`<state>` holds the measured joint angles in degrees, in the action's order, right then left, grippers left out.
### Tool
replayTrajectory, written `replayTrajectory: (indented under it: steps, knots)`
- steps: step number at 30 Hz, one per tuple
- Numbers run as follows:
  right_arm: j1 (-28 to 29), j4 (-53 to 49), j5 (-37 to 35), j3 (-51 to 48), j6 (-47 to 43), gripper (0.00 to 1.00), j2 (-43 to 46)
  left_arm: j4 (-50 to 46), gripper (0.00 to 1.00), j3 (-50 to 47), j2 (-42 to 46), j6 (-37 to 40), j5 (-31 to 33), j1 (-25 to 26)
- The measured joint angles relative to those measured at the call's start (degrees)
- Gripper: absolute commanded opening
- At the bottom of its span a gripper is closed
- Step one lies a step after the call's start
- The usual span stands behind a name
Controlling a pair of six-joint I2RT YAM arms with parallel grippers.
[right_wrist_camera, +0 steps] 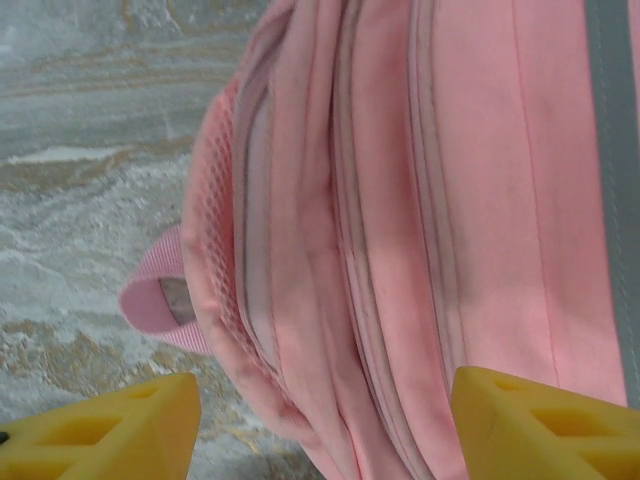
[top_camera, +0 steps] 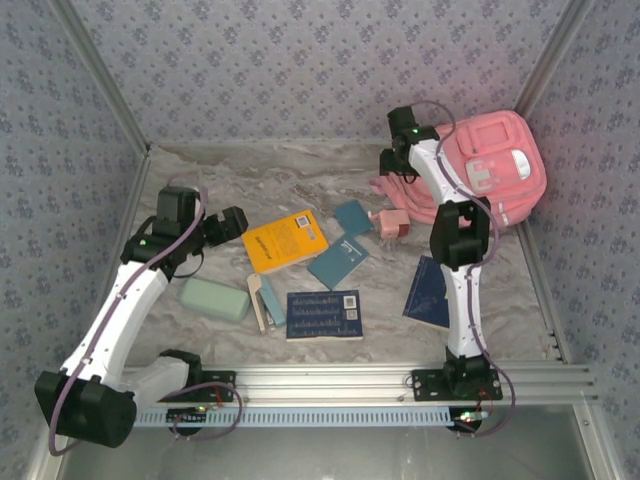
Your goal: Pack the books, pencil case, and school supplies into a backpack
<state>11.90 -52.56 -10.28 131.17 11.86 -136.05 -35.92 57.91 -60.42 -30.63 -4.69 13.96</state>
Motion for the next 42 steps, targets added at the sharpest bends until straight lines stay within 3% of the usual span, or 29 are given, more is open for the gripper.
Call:
replayTrajectory:
  steps: [4, 9, 12, 14, 16, 24, 31, 36, 42]
  knots:
    - [-0.2, -2.2, 1.4, 5.7, -0.7, 0.63, -4.1, 0.0, 0.97, 0.0, 0.0, 0.1, 0.3, 0.7]
    - [-0.4, -5.0, 2.0, 8.3, -1.3, 0.49, -8.5, 0.0, 0.97, 0.0, 0.0, 0.1, 1.4, 0.9]
    - [-0.7, -5.1, 2.3, 8.3, -1.3, 0.33, -9.5, 0.0, 0.97, 0.0, 0.0, 0.1, 2.1, 1.1]
    - [-0.8, -5.2, 2.6, 8.5, -1.8, 0.14, -9.5, 0.0, 0.97, 0.0, 0.0, 0.1, 2.4, 1.1]
    - [-0.8, -5.1, 2.1, 8.6, -2.9, 0.01, -9.5, 0.0, 0.96, 0.0, 0.0, 0.1, 2.6, 1.1]
    - [-0.8, -4.6, 2.1, 8.6, -5.7, 0.0, -6.5, 0.0, 0.96, 0.0, 0.0, 0.1, 2.8, 1.0]
    - [0.2, -2.9, 3.9, 9.1, -8.2, 0.0, 1.4, 0.0, 0.96, 0.0, 0.0, 0.1, 3.1, 1.0]
    - [3.6, -2.3, 6.5, 10.3, -10.8, 0.0, 5.9, 0.0, 0.96, 0.0, 0.0, 0.0, 3.1, 1.0]
    - [11.6, -0.1, 11.6, 12.6, -15.1, 0.0, 7.0, 0.0, 0.96, 0.0, 0.3, -0.1, 3.3, 1.0]
